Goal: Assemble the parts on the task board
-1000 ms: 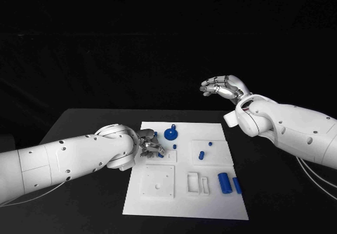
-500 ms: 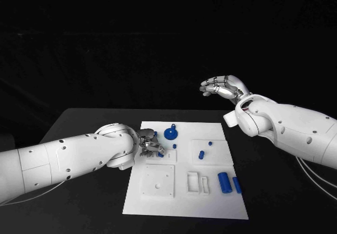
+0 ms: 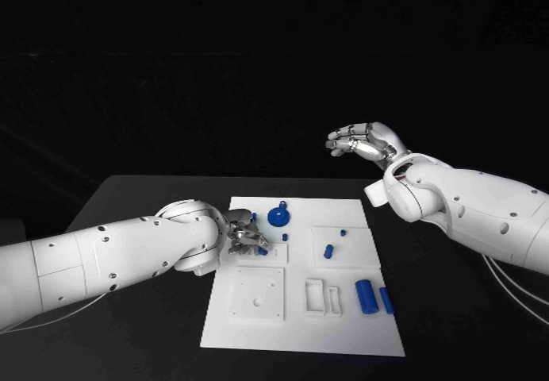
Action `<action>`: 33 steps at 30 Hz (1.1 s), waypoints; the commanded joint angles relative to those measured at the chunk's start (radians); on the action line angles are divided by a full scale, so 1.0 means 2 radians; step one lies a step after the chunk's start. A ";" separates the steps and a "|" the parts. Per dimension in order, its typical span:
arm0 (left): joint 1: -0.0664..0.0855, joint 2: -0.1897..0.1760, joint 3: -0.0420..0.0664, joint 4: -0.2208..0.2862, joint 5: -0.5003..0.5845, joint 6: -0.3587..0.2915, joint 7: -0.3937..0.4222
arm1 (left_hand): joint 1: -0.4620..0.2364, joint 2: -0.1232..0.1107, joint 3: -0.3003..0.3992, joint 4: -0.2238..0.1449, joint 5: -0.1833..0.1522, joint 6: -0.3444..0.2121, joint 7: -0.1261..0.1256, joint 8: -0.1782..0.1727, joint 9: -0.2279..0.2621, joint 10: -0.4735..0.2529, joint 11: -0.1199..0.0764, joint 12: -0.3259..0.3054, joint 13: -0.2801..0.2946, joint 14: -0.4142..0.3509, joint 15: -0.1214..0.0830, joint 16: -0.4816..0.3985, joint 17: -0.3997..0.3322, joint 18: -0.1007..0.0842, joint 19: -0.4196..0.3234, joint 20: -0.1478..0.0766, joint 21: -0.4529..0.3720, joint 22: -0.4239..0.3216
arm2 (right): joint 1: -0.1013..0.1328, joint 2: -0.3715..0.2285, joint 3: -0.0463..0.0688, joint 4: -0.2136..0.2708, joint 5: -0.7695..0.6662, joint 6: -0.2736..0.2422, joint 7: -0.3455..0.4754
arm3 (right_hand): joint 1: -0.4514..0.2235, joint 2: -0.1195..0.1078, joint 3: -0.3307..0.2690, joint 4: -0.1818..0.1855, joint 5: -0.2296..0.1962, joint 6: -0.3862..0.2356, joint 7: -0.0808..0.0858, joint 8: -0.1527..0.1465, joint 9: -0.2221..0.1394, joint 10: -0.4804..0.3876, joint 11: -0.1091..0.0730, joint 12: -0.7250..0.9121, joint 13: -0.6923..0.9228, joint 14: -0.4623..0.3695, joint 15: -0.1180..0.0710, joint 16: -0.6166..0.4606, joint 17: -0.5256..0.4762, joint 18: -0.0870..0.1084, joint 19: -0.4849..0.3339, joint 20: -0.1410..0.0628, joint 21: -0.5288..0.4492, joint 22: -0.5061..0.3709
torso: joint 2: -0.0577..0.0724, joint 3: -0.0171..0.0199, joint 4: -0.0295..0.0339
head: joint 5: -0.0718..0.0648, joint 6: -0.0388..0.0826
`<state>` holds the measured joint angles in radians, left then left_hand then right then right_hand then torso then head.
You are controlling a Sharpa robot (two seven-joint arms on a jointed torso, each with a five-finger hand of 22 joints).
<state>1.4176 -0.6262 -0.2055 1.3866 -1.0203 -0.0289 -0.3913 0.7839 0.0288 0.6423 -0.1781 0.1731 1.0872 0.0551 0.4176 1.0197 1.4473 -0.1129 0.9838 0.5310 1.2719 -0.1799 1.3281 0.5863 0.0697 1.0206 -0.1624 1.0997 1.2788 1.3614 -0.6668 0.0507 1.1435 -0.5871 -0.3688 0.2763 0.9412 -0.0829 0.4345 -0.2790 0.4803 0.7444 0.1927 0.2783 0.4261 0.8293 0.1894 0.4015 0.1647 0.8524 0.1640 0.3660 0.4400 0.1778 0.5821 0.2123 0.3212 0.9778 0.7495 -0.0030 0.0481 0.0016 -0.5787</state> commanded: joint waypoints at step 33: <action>-0.005 0.008 -0.003 0.004 -0.008 0.035 -0.001 | 0.006 0.014 0.006 -0.028 0.128 0.116 -0.054 0.010 0.006 -0.021 -0.018 0.026 0.003 0.007 -0.002 0.020 -0.003 0.010 0.006 -0.053 0.010 0.009 | -0.003 0.002 0.000 -0.002 0.001 0.010 0.003 | -0.005 0.001 -0.004 0.000 0.003 -0.004 0.018 0.002 -0.001 0.003 0.000 -0.002 -0.003 0.000 0.004 -0.004 -0.002 0.011 -0.003 0.004 -0.003 -0.001 | 0.000 -0.0002 0.0002 | 0.000 -0.003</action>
<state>1.4182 -0.6192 -0.2045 1.3856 -1.0452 -0.0123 -0.3972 0.7752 0.0278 0.6308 -0.2057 0.4225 1.1099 0.0504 0.4329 1.0302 1.4472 -0.1129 1.0294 0.5367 1.2854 -0.1825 1.3636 0.5816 0.0697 1.0241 -0.1660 1.1151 1.2962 1.3568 -0.6640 0.0507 1.1409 -0.5862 -0.3629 0.2754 0.9412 -0.0829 0.4287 -0.2790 0.4802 0.7418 0.1952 0.2783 0.4253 0.8293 0.1893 0.4015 0.1598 0.8524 0.1639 0.3620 0.4371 0.1934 0.5786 0.2158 0.3212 0.9778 0.7496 -0.0034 0.0485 0.0004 -0.5833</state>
